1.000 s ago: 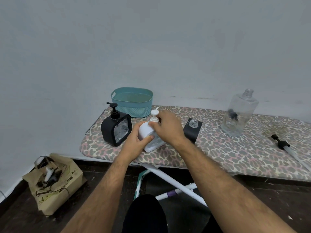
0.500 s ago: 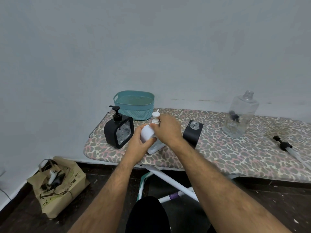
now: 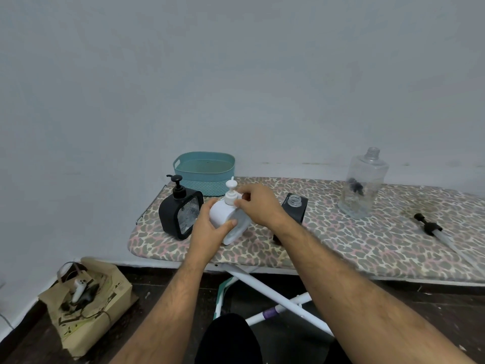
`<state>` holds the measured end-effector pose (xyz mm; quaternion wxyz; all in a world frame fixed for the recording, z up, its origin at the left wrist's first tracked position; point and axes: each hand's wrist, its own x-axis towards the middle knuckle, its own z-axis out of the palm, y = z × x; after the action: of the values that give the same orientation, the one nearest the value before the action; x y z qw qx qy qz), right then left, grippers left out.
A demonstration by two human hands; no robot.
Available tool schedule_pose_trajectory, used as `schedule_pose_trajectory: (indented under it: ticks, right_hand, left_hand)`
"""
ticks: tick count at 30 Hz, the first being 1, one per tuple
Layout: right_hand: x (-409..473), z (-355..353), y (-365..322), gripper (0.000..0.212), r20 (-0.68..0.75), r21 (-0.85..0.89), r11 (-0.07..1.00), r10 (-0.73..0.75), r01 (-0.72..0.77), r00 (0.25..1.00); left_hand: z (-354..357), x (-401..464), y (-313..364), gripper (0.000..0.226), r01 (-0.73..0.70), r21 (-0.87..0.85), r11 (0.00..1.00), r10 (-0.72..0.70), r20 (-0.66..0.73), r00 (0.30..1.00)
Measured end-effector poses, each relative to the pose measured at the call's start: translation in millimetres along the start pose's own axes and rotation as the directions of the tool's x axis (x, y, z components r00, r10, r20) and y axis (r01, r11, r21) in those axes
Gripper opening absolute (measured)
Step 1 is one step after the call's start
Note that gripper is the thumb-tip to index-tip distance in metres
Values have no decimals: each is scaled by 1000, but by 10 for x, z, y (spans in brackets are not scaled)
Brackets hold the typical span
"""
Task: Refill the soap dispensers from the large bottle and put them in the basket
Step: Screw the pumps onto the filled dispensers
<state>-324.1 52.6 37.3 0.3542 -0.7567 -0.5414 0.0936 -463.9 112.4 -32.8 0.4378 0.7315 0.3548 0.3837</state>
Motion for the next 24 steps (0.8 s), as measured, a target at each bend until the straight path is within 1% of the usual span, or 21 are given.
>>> schedule_pose_trajectory:
  ticks: [2, 3, 4, 5, 6, 7, 9, 12, 16, 18, 20, 22, 24]
  right_hand:
    - [-51, -86, -15, 20, -34, 12, 1000, -4, 5, 999]
    - [-79, -146, -17, 22, -54, 20, 1000, -7, 9, 999]
    - [-114, -216, -19, 22, -73, 37, 999, -14, 17, 997]
    - [-148, -298, -15, 24, -93, 65, 998, -15, 22, 996]
    - [-184, -382, -5, 27, -114, 95, 995, -10, 21, 993]
    - [-211, -463, 12, 30, -140, 122, 992, -2, 20, 990]
    - [-276, -635, 83, 30, -212, 156, 987, 7, 27, 977]
    - [-342, -892, 256, 20, -352, 212, 977, 40, 39, 935]
    - [-445, -1248, 643, 13, -531, 267, 963, 126, 25, 838]
    - [-502, -1406, 896, 13, -597, 284, 959, 193, -20, 779]
    - [-555, -1535, 1202, 13, -639, 311, 945, 285, -99, 714]
    - [-599, -1610, 1515, 23, -637, 363, 911, 396, -195, 661]
    - [-631, -1647, 1833, 38, -584, 404, 867, 491, -293, 647]
  left_hand:
    - [1, -46, 38, 67, -12, 46, 999, 17, -100, 995]
    - [8, -89, 83, 62, -33, 78, 996, 47, -187, 981]
    - [17, -142, 143, 51, -82, 115, 990, 112, -291, 950]
    - [37, -194, 217, 39, -151, 143, 978, 195, -382, 904]
    - [66, -238, 298, 28, -217, 155, 964, 264, -435, 861]
    - [99, -265, 385, 21, -274, 159, 949, 317, -455, 833]
    - [213, -279, 553, 16, -358, 155, 921, 390, -416, 822]
    - [458, -223, 858, 15, -428, 96, 898, 434, -338, 835]
    - [942, -160, 1319, 14, -496, -1, 868, 481, -243, 842]
    - [1230, -140, 1514, 15, -508, -41, 860, 491, -197, 848]
    - [1550, -100, 1656, 18, -463, -93, 881, 452, -118, 884]
    - [1863, -18, 1711, 27, -339, -125, 933, 344, 23, 939]
    - [2164, 89, 1686, 38, -197, -125, 972, 214, 147, 966]
